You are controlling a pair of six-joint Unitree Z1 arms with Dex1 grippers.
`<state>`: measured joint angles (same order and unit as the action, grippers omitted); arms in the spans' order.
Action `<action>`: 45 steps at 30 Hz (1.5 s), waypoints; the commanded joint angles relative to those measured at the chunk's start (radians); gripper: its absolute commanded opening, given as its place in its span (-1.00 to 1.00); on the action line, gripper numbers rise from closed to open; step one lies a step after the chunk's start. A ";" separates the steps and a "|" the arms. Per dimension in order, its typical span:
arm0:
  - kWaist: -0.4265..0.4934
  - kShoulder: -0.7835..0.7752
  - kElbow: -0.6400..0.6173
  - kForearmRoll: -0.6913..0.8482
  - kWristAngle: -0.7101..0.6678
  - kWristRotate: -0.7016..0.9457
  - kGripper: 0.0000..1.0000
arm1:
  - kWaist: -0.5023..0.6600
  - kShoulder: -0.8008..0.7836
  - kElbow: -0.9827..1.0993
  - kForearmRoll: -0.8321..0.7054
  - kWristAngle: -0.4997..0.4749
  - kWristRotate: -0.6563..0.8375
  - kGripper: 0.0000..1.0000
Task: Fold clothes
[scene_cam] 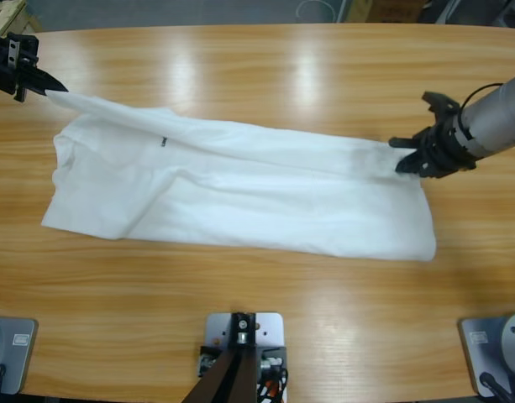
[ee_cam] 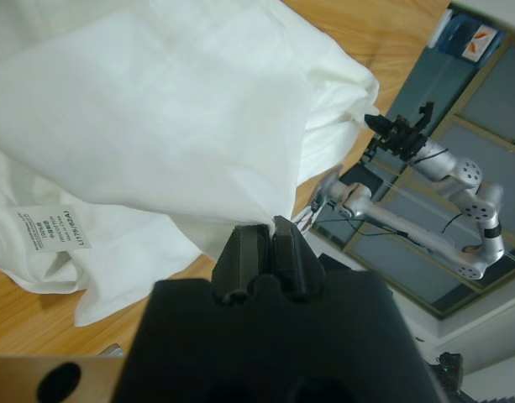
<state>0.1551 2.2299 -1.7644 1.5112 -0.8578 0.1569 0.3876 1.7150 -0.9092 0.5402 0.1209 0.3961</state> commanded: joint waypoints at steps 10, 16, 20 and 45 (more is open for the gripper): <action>-0.006 0.043 0.029 0.093 -0.012 0.007 -1.00 | 0.030 -0.052 0.006 0.087 0.006 0.082 0.51; -0.006 0.043 0.036 0.093 -0.014 0.013 -1.00 | 0.103 -0.103 0.006 0.132 -0.009 0.139 0.50; -0.007 0.050 0.058 0.093 -0.008 0.013 -1.00 | 0.120 -0.133 0.007 0.159 -0.024 0.161 0.50; -0.109 -0.241 0.117 -0.129 0.398 -0.177 0.99 | 0.120 -0.201 -0.042 0.215 -0.023 0.153 0.51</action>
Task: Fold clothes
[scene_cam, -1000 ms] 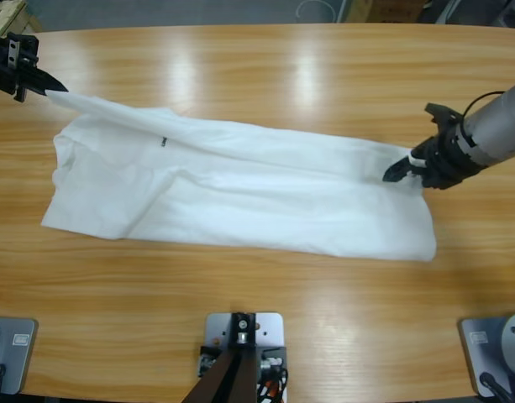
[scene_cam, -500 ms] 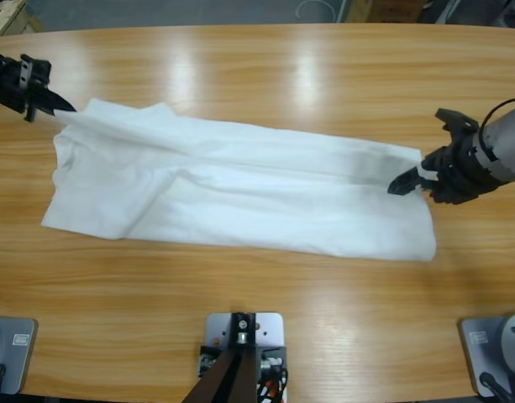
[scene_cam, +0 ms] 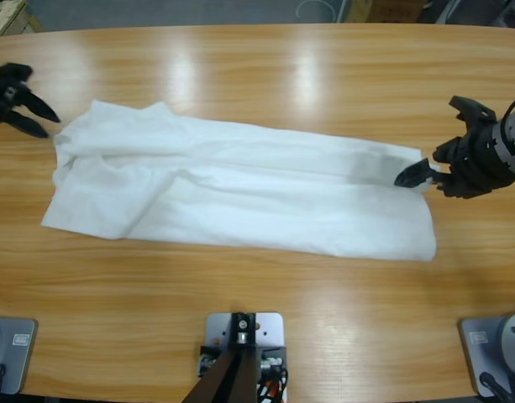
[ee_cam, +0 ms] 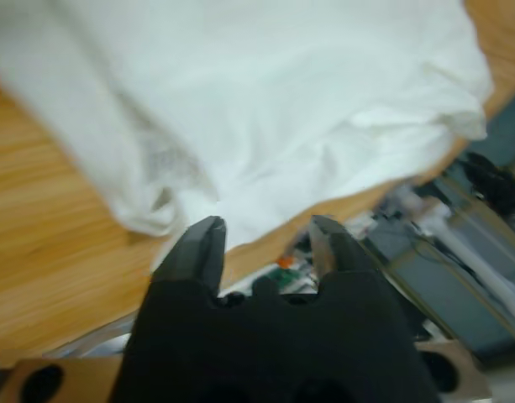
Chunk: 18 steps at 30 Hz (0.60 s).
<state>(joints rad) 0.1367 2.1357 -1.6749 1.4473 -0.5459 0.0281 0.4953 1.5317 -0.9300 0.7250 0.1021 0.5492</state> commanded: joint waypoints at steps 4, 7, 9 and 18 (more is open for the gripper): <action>-0.281 -0.108 -0.021 -0.097 0.025 -0.021 0.99 | 0.012 -0.009 -0.073 0.064 -0.002 -0.022 0.51; -0.322 -0.038 -0.020 -0.143 -0.058 -0.020 0.99 | 0.010 0.002 -0.112 0.090 -0.004 -0.039 0.51; -0.329 0.000 -0.020 -0.163 -0.058 -0.020 0.98 | 0.008 0.005 -0.130 0.101 -0.004 -0.042 0.51; -0.328 0.095 0.007 -0.212 0.088 -0.043 0.98 | -0.016 0.048 -0.205 0.129 0.012 -0.078 0.52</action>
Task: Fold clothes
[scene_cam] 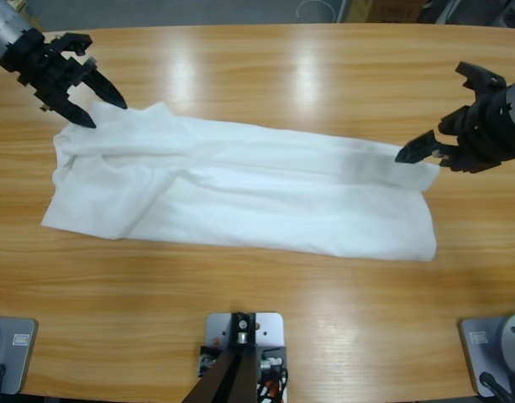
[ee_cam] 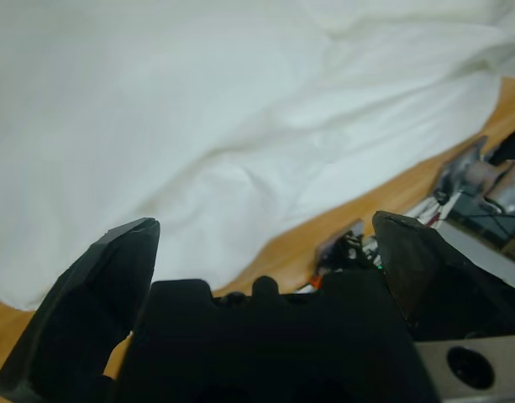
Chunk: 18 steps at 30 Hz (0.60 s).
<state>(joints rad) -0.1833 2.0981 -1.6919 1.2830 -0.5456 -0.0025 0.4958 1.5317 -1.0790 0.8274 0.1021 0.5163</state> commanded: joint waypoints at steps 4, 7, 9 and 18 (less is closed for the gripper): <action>0.001 0.167 0.046 -0.066 0.099 -0.019 0.98 | -0.025 0.165 -0.183 0.035 0.085 -0.107 0.52; 0.007 0.161 0.046 -0.066 0.100 -0.019 0.98 | -0.025 0.288 -0.305 0.064 0.140 -0.139 0.51; 0.007 0.146 0.048 -0.065 0.102 -0.019 0.98 | -0.020 0.361 -0.362 0.075 0.159 -0.145 0.51; -0.002 0.121 0.052 -0.064 0.130 -0.026 0.99 | 0.082 0.561 -0.547 0.131 0.214 -0.164 0.51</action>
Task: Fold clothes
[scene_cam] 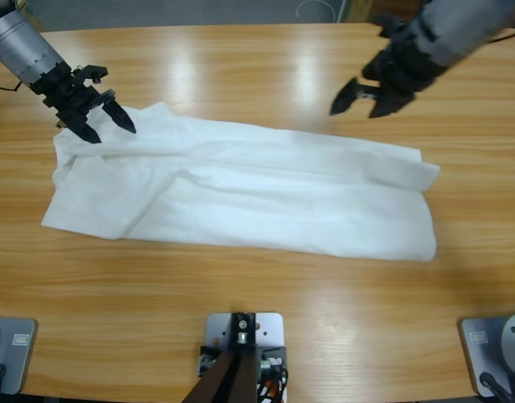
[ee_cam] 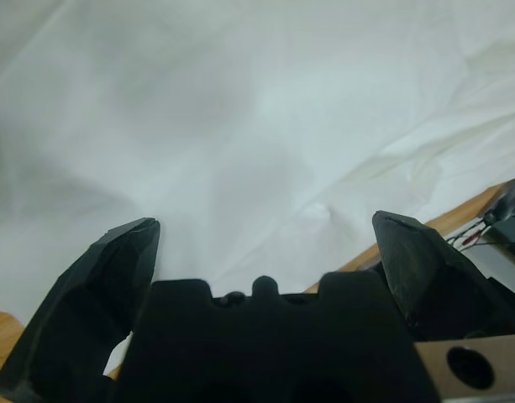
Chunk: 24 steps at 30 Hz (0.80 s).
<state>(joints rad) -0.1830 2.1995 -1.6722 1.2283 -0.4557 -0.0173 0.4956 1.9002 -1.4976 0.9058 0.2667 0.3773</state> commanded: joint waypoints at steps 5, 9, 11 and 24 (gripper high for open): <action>-0.006 0.021 0.032 -0.021 0.046 -0.019 0.99 | 0.116 0.254 -0.216 0.107 0.049 -0.057 0.52; -0.009 0.032 0.031 -0.032 0.045 -0.023 0.99 | 0.117 0.299 -0.288 0.156 0.049 -0.073 0.52; -0.010 0.037 0.028 -0.033 0.045 -0.025 0.99 | 0.118 0.324 -0.321 0.177 0.051 -0.081 0.52; -0.009 0.045 0.028 -0.033 0.049 -0.026 0.99 | 0.123 0.407 -0.370 0.180 0.075 -0.104 0.52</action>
<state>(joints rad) -0.1833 2.1995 -1.6704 1.2081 -0.4281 -0.0295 0.6007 2.2202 -1.8551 1.0787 0.3239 0.2906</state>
